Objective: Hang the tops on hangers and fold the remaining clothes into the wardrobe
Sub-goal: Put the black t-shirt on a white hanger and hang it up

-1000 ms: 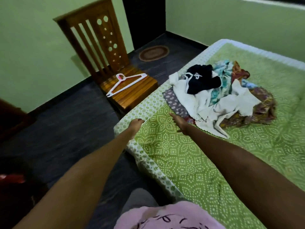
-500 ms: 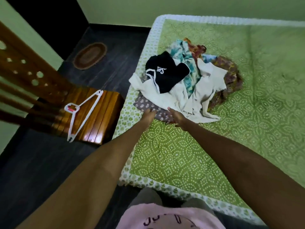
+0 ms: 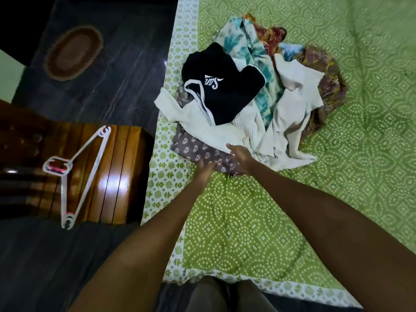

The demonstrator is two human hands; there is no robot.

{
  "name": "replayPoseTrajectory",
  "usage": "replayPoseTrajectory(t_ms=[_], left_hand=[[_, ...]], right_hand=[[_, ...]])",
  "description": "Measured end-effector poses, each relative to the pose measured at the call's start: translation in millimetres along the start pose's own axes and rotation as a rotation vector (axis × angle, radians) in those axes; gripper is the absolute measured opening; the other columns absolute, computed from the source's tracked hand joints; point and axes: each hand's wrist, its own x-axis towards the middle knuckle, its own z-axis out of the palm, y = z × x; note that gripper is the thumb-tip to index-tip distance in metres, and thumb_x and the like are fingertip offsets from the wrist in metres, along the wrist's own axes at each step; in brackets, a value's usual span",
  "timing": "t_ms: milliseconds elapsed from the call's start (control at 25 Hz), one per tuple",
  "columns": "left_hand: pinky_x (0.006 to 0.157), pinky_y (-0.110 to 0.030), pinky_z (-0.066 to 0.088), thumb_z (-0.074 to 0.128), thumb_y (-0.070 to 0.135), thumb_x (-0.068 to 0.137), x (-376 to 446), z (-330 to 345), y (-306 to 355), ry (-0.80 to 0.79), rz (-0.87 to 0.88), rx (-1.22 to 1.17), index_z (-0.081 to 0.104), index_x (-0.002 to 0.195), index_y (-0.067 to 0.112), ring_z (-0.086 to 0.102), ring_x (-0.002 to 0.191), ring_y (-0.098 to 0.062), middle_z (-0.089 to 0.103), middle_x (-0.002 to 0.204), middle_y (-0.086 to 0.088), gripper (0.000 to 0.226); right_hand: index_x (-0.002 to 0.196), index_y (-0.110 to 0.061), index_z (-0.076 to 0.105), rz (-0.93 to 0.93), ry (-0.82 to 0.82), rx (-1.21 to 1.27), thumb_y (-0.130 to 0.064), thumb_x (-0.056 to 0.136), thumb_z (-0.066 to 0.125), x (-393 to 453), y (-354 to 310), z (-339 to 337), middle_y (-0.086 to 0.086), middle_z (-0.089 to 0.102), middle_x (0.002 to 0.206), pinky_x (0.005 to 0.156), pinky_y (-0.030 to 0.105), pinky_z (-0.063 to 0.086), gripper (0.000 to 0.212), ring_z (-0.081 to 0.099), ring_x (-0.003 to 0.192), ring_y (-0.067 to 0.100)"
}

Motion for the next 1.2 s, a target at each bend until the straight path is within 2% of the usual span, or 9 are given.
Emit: replayPoseTrajectory(t_ms=[160, 280, 360, 520, 680, 800, 920, 1000, 1200], left_hand=[[0.096, -0.026, 0.035, 0.054, 0.023, 0.094, 37, -14, -24, 0.034, 0.005, -0.025, 0.038, 0.140, 0.012, 0.044, 0.123, -0.015, 0.046, 0.130, 0.006, 0.050], [0.101, -0.030, 0.037, 0.055, 0.018, 0.093, 57, -13, -41, 0.075, -0.003, -0.060, 0.045, 0.134, 0.013, 0.047, 0.120, -0.016, 0.051, 0.134, 0.000, 0.042], [0.091, -0.024, 0.038, 0.055, 0.014, 0.093, 62, -8, -41, 0.095, -0.005, -0.067, 0.048, 0.131, 0.011, 0.049, 0.112, -0.014, 0.054, 0.128, -0.003, 0.039], [0.083, -0.023, 0.039, 0.053, 0.017, 0.095, 72, 5, -24, 0.121, -0.016, -0.045, 0.050, 0.129, 0.001, 0.051, 0.106, -0.017, 0.056, 0.120, -0.009, 0.038], [0.086, -0.028, 0.043, 0.054, 0.021, 0.094, 80, 18, 2, 0.126, -0.016, -0.144, 0.055, 0.122, 0.002, 0.055, 0.102, -0.017, 0.061, 0.114, -0.008, 0.034], [0.077, -0.027, 0.045, 0.048, 0.032, 0.097, 75, 23, 34, 0.021, -0.100, -0.390, 0.057, 0.116, 0.010, 0.056, 0.088, -0.014, 0.062, 0.094, -0.001, 0.030], [0.092, -0.034, 0.046, 0.047, 0.040, 0.096, 64, 25, 49, -0.137, -0.178, -0.609, 0.055, 0.124, 0.008, 0.056, 0.100, -0.019, 0.065, 0.096, -0.006, 0.044], [0.092, -0.034, 0.049, 0.053, 0.030, 0.095, 52, 26, 43, -0.013, -0.199, -0.653, 0.057, 0.123, 0.008, 0.058, 0.101, -0.021, 0.067, 0.107, -0.011, 0.036], [0.095, -0.044, 0.049, 0.049, 0.012, 0.096, 0, 10, 7, 0.322, -0.055, -0.703, 0.048, 0.129, 0.004, 0.058, 0.109, -0.030, 0.057, 0.124, -0.013, 0.034]], right_hand=[[0.111, -0.010, 0.064, -0.196, 0.157, -0.376, -0.029, 0.082, 0.069, 66, -9, 16, 0.014, 0.045, 0.138, 0.097, 0.024, 0.032, 0.035, 0.039, 0.129, 0.023], [0.134, -0.010, 0.044, -0.183, 0.130, -0.655, -0.033, 0.076, 0.074, 96, -17, 15, 0.012, 0.023, 0.151, 0.114, 0.043, 0.019, 0.069, 0.021, 0.141, 0.025], [0.137, -0.007, 0.033, -0.166, 0.132, -0.612, -0.034, 0.073, 0.077, 107, -15, 10, 0.013, 0.039, 0.142, 0.110, 0.047, 0.027, 0.082, 0.036, 0.133, 0.029], [0.122, -0.006, 0.055, -0.105, 0.112, 0.057, -0.042, 0.080, 0.071, 114, -36, 6, 0.006, 0.061, 0.110, 0.084, 0.027, 0.042, 0.058, 0.055, 0.101, 0.019], [0.070, -0.010, 0.057, -0.061, 0.250, 0.507, -0.024, 0.084, 0.070, 115, -73, 10, 0.000, 0.054, 0.068, 0.062, 0.024, 0.039, 0.025, 0.046, 0.062, 0.011], [0.058, -0.012, 0.041, -0.059, 0.275, 0.555, -0.015, 0.083, 0.071, 89, -67, 19, 0.001, 0.041, 0.058, 0.053, 0.022, 0.034, 0.039, 0.037, 0.053, 0.012], [0.074, -0.007, 0.061, 0.028, 0.100, 0.678, -0.015, 0.085, 0.069, 38, -23, 36, 0.006, 0.063, 0.069, 0.055, 0.023, 0.048, 0.016, 0.058, 0.058, 0.013], [0.086, -0.003, 0.066, 0.081, 0.089, 0.650, -0.016, 0.085, 0.069, 8, 17, 46, 0.009, 0.068, 0.082, 0.061, 0.025, 0.052, 0.013, 0.063, 0.068, 0.016], [0.071, -0.009, 0.061, 0.175, 0.138, 0.434, -0.008, 0.087, 0.062, -57, 72, 51, 0.007, 0.060, 0.069, 0.044, 0.021, 0.038, 0.016, 0.048, 0.053, 0.014]])
